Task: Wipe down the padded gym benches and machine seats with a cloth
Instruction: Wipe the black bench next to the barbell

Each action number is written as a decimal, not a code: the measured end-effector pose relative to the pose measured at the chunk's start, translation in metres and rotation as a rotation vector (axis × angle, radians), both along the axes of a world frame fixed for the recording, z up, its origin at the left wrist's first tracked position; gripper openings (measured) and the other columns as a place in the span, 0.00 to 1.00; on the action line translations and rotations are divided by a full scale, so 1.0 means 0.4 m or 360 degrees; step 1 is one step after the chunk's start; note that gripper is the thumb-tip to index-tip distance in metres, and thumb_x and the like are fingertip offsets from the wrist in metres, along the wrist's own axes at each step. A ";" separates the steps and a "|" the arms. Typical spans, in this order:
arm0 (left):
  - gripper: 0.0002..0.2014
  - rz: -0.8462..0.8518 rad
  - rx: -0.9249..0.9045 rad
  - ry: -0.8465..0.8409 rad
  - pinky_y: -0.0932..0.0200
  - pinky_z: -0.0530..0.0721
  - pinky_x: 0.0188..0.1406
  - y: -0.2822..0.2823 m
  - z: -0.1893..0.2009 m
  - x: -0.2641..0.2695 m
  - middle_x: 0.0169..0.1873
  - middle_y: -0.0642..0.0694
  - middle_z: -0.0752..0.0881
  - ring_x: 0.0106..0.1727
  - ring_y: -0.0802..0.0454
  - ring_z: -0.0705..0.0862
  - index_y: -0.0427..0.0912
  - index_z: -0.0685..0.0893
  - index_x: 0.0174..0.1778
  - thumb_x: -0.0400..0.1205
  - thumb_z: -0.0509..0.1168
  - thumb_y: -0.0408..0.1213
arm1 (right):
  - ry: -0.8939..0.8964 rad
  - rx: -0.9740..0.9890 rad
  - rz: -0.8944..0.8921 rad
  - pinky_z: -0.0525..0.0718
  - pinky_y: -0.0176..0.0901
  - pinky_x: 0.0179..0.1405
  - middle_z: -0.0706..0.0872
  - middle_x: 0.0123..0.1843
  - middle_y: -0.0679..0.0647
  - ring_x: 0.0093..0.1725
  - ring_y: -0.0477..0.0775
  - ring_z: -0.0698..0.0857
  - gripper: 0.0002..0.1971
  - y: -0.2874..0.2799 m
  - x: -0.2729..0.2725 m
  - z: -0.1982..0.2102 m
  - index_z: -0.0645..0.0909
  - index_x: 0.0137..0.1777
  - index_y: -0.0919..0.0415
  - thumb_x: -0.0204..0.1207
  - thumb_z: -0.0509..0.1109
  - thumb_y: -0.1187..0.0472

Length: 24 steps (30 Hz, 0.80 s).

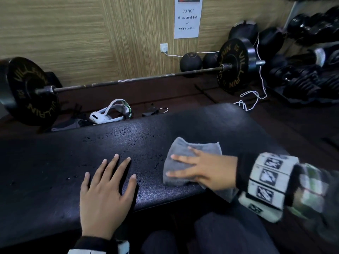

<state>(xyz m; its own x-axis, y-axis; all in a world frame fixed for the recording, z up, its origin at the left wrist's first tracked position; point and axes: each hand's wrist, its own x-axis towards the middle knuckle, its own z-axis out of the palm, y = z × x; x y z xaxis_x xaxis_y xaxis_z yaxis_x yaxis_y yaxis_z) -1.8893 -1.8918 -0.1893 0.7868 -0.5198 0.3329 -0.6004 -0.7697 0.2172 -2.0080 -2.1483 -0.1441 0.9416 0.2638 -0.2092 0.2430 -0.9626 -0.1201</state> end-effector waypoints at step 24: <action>0.29 -0.0007 0.0039 0.0013 0.37 0.64 0.77 0.000 0.001 0.005 0.77 0.54 0.75 0.79 0.49 0.72 0.61 0.77 0.75 0.79 0.50 0.61 | -0.0499 -0.0168 0.0118 0.59 0.52 0.79 0.61 0.82 0.47 0.79 0.59 0.63 0.29 -0.084 -0.217 -0.030 0.66 0.76 0.35 0.75 0.62 0.57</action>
<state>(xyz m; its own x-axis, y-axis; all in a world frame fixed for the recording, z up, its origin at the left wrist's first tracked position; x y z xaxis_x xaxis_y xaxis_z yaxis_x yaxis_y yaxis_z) -1.8874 -1.8919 -0.1890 0.7871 -0.5311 0.3137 -0.6020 -0.7721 0.2034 -2.0946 -2.1820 -0.1563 0.9435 0.3263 0.0579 0.3221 -0.9440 0.0707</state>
